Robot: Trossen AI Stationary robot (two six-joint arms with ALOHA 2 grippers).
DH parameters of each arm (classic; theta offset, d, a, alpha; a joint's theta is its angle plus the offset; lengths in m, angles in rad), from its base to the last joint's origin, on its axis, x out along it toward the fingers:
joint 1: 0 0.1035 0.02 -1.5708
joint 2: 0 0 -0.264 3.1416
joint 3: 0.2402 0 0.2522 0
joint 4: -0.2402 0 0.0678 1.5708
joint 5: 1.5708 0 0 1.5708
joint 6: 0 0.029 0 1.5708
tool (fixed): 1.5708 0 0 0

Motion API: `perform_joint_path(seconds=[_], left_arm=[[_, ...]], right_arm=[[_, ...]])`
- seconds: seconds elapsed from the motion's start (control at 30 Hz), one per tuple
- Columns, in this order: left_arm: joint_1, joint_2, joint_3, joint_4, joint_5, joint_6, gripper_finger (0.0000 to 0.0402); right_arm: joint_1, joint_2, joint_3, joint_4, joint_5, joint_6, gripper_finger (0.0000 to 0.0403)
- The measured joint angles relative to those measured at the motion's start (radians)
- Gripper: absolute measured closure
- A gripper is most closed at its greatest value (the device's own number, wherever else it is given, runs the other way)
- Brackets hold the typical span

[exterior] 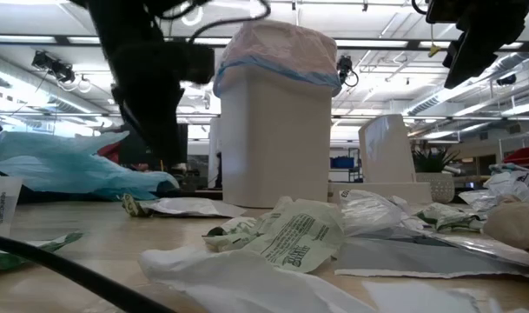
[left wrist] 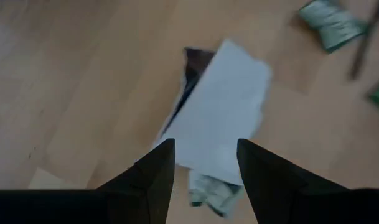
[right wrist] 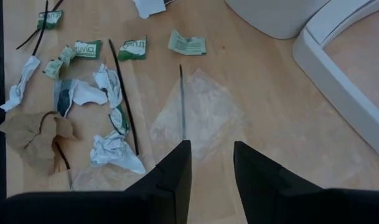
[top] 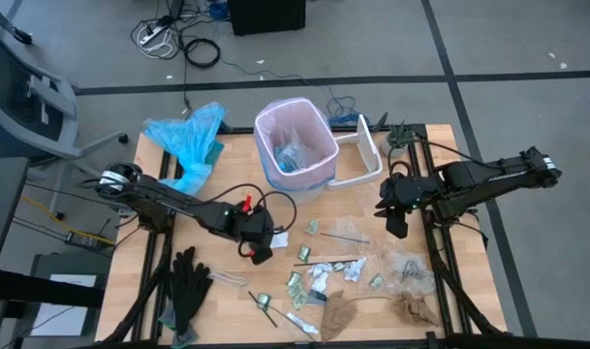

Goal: Place trash/remove bag and relplace
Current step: Put the blue carton paper into the trash bin

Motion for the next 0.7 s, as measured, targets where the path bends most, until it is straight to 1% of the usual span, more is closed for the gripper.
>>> perform_joint_path(seconds=[0.17,0.23,0.37,0.43,0.5,0.63,0.67,0.7], left_arm=[[0.026,0.029,-0.087,0.143,-0.01,0.028,0.0218],[0.033,0.06,-0.113,0.198,-0.005,0.023,0.0218],[0.037,0.149,-0.121,0.266,0.064,0.013,0.0219],[0.034,0.195,-0.11,0.322,0.107,-0.029,0.0231],[0.017,0.227,-0.089,0.358,0.135,-0.059,0.0262],[-0.026,0.252,-0.046,0.396,0.175,-0.074,0.0373],[-0.03,0.253,-0.035,0.391,0.176,-0.075,0.0386],[-0.032,0.254,-0.02,0.382,0.177,-0.076,0.039]], right_arm=[[0.0,0.0,0.0,0.002,0.0,0.001,0.0298],[0.0,0.0,0.0,0.003,0.0,0.002,0.0298],[0.0,0.0,0.0,0.006,0.0,0.002,0.03],[0.0,0.0,0.0,0.01,0.0,0.002,0.0301],[0.0,0.0,0.0,0.016,0.0,0.002,0.0301],[0.0,0.0,0.0,0.024,0.0,0.002,0.0301],[0.0,0.0,0.0,0.023,0.0,0.001,0.0301],[0.0,0.0,0.0,0.024,0.001,0.001,0.0301]])
